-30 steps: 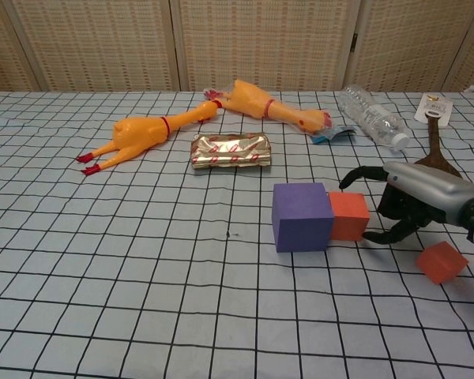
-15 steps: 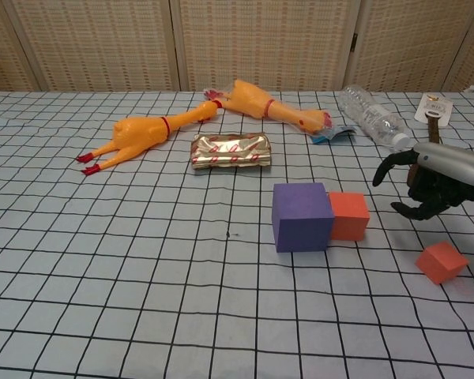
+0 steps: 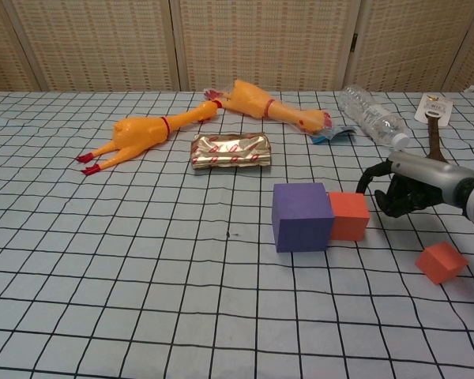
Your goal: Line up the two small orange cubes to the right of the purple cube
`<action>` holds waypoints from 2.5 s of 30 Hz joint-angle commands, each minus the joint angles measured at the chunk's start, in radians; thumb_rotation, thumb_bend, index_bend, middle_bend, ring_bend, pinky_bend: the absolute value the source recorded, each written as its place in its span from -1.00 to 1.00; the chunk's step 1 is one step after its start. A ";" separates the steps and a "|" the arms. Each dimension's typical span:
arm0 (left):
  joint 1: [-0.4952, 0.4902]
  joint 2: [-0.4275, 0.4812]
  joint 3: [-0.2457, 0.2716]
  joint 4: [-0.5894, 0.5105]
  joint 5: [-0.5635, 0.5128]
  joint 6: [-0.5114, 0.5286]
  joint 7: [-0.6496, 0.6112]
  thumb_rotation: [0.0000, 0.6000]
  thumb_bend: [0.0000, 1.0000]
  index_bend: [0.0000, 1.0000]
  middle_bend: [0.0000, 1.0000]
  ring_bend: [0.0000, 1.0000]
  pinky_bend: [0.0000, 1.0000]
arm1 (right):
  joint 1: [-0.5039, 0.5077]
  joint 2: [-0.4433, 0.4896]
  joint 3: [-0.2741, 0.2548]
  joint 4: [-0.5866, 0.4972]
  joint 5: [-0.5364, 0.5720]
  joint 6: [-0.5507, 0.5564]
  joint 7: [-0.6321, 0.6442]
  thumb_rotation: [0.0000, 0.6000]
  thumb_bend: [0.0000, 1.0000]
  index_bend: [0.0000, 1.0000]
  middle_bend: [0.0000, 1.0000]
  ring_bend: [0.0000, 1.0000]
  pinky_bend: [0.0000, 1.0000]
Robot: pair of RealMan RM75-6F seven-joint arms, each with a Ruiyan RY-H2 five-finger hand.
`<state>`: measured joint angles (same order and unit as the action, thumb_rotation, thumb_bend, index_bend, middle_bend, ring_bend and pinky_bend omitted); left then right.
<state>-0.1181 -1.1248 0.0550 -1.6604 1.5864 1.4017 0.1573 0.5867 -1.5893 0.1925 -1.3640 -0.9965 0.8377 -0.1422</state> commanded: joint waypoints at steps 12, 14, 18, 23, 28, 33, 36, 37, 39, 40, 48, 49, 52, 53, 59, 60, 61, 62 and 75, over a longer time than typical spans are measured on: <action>0.001 0.000 0.000 0.000 0.001 0.002 0.000 1.00 -0.10 -0.25 0.09 -0.04 0.13 | 0.028 -0.049 -0.007 0.082 -0.070 -0.073 0.130 1.00 0.35 -0.28 1.00 0.73 1.00; 0.001 0.000 0.000 0.000 0.001 0.002 0.000 1.00 -0.10 -0.25 0.10 -0.02 0.13 | 0.029 -0.055 -0.008 0.090 -0.087 -0.074 0.149 1.00 0.35 -0.28 1.00 0.74 1.00; 0.001 0.000 -0.001 0.001 0.000 0.003 -0.002 1.00 -0.10 -0.25 0.11 -0.01 0.13 | 0.024 -0.058 -0.017 0.098 -0.144 -0.067 0.211 1.00 0.35 -0.28 1.00 0.74 1.00; 0.001 0.000 0.000 0.000 0.002 0.003 0.000 1.00 -0.10 -0.25 0.11 -0.01 0.13 | 0.020 -0.054 -0.029 0.101 -0.179 -0.065 0.249 1.00 0.35 -0.28 1.00 0.74 1.00; 0.001 0.000 -0.001 0.000 0.001 0.003 0.001 1.00 -0.10 -0.25 0.11 -0.01 0.13 | 0.019 -0.051 -0.039 0.100 -0.201 -0.065 0.271 1.00 0.35 -0.28 1.00 0.74 1.00; 0.001 0.001 -0.001 0.001 0.000 0.003 -0.002 1.00 -0.11 -0.25 0.11 -0.01 0.13 | 0.016 -0.038 -0.052 0.088 -0.218 -0.067 0.287 1.00 0.35 -0.28 1.00 0.74 1.00; 0.001 0.001 -0.001 0.001 0.000 0.003 -0.002 1.00 -0.10 -0.25 0.11 -0.01 0.13 | 0.012 -0.025 -0.059 0.074 -0.230 -0.065 0.297 1.00 0.35 -0.28 1.00 0.74 1.00; 0.001 0.000 -0.001 0.000 0.000 0.004 -0.002 1.00 -0.10 -0.25 0.11 -0.01 0.13 | 0.011 -0.021 -0.061 0.069 -0.234 -0.065 0.301 1.00 0.35 -0.27 1.00 0.74 1.00; 0.001 0.000 -0.001 0.000 0.001 0.004 -0.001 1.00 -0.10 -0.25 0.11 -0.01 0.13 | 0.010 -0.013 -0.064 0.063 -0.241 -0.062 0.307 1.00 0.35 -0.25 1.00 0.74 1.00; 0.001 0.000 -0.001 0.000 0.001 0.004 0.000 1.00 -0.10 -0.25 0.11 -0.01 0.13 | 0.010 -0.011 -0.065 0.062 -0.244 -0.062 0.309 1.00 0.35 -0.25 1.00 0.74 1.00; 0.001 -0.001 -0.001 -0.001 -0.001 0.002 0.003 1.00 -0.10 -0.25 0.11 -0.01 0.13 | 0.008 -0.003 -0.072 0.059 -0.251 -0.061 0.321 1.00 0.35 -0.25 1.00 0.74 1.00; 0.001 -0.001 -0.001 -0.001 -0.001 0.002 0.003 1.00 -0.10 -0.25 0.11 -0.01 0.13 | 0.009 -0.003 -0.073 0.059 -0.252 -0.062 0.322 1.00 0.35 -0.25 1.00 0.74 1.00; 0.001 -0.001 -0.001 0.000 -0.001 0.001 0.004 1.00 -0.10 -0.25 0.11 -0.01 0.13 | 0.009 -0.004 -0.077 0.061 -0.256 -0.064 0.326 1.00 0.35 -0.25 1.00 0.74 1.00; 0.001 -0.001 -0.001 -0.001 -0.001 0.001 0.004 1.00 -0.10 -0.25 0.11 -0.01 0.13 | 0.010 -0.005 -0.078 0.062 -0.258 -0.065 0.328 1.00 0.35 -0.25 1.00 0.74 1.00; 0.002 -0.001 -0.002 -0.001 0.000 0.004 0.002 1.00 -0.10 -0.25 0.11 -0.01 0.13 | 0.013 -0.011 -0.082 0.071 -0.265 -0.067 0.334 1.00 0.35 -0.25 1.00 0.74 1.00; 0.002 -0.001 -0.002 -0.001 -0.001 0.004 0.002 1.00 -0.10 -0.25 0.11 -0.01 0.13 | 0.013 -0.013 -0.082 0.073 -0.266 -0.065 0.334 1.00 0.35 -0.25 1.00 0.74 1.00; 0.002 -0.001 -0.001 0.000 0.000 0.004 0.002 1.00 -0.10 -0.25 0.11 -0.01 0.13 | 0.013 -0.014 -0.082 0.076 -0.267 -0.063 0.334 1.00 0.35 -0.25 1.00 0.74 1.00; 0.002 0.000 -0.002 -0.001 0.000 0.004 0.001 1.00 -0.11 -0.25 0.11 -0.01 0.13 | 0.013 -0.016 -0.082 0.079 -0.268 -0.061 0.333 1.00 0.35 -0.25 1.00 0.74 1.00; 0.001 0.000 -0.002 -0.001 -0.001 0.002 0.000 1.00 -0.10 -0.25 0.11 -0.01 0.13 | 0.001 -0.024 -0.079 0.098 -0.299 -0.002 0.343 1.00 0.14 -0.32 1.00 0.74 1.00</action>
<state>-0.1173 -1.1243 0.0534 -1.6609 1.5856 1.4041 0.1571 0.5928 -1.6134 0.1119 -1.2691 -1.2877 0.8184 0.2043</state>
